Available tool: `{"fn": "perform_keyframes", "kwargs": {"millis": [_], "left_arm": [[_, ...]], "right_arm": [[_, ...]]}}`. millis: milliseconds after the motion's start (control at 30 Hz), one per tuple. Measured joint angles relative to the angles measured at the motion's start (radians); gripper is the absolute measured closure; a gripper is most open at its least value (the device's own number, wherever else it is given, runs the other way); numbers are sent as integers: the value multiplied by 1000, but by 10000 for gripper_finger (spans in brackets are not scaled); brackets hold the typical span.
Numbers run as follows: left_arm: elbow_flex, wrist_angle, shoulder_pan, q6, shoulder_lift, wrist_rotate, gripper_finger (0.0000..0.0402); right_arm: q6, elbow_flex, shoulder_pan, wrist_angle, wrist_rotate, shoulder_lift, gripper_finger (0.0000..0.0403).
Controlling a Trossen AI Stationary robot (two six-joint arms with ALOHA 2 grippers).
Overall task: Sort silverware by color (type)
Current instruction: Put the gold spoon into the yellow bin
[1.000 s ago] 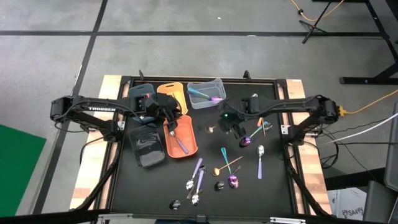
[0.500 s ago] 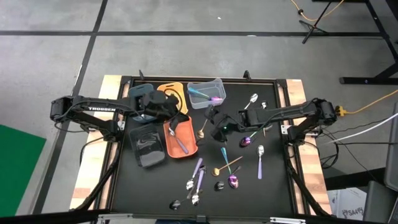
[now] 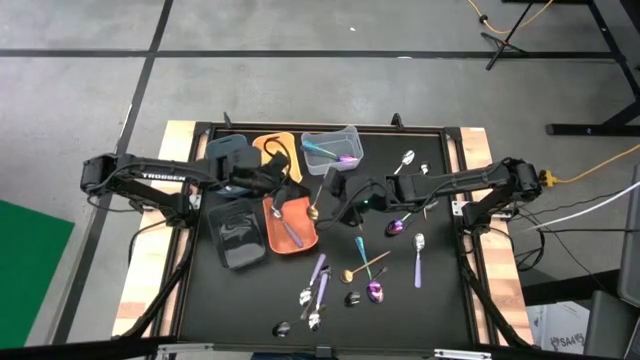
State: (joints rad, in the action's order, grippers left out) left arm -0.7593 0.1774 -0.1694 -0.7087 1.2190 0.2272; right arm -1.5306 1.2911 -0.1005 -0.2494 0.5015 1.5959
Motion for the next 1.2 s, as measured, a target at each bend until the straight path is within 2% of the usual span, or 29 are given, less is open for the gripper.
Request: {"fn": "perform_keyframes", "kwargs": {"millis": [233, 700, 1200], "left_arm": [[0, 29, 33, 0, 0, -7, 337], [0, 67, 40, -31, 0, -3, 337], [0, 70, 40, -138, 0, 2, 337]], "right_arm": [[-48, 0, 0, 99, -74, 0, 402], [-74, -1, 1, 130, -76, -1, 402], [-73, -1, -11, 95, -76, -1, 402]]}}
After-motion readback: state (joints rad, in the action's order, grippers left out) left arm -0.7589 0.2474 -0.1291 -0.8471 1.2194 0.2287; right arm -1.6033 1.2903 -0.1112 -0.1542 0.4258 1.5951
